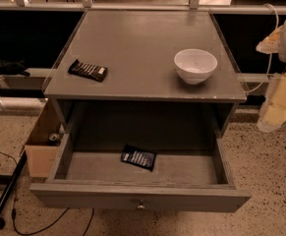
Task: Pick rxbar blueberry from top drawer and place on counter
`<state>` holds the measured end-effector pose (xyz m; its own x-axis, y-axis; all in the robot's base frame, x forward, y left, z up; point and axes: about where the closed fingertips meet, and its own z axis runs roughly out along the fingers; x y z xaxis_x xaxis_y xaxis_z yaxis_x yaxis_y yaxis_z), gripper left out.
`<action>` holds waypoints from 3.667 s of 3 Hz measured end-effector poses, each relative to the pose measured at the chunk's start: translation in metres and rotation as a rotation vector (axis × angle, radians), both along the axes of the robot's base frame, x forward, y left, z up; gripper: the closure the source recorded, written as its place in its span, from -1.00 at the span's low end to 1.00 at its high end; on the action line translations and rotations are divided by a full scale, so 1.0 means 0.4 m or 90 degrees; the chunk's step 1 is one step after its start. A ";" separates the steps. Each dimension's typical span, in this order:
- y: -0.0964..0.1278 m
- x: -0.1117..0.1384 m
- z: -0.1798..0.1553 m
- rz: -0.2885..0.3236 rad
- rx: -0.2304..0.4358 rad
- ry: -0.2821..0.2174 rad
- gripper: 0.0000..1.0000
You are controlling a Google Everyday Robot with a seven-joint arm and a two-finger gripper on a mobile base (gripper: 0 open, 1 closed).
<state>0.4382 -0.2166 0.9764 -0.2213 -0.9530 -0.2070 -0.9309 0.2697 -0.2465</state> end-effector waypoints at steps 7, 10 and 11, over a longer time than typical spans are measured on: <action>0.136 0.092 -0.179 -0.175 0.410 -0.077 -1.00; 0.172 0.067 -0.390 -0.182 0.376 -0.030 -1.00; 0.216 0.116 -0.558 -0.191 0.366 -0.003 -1.00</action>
Offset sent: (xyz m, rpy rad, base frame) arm 0.0074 -0.0051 0.0017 0.0434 -0.0018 -0.0443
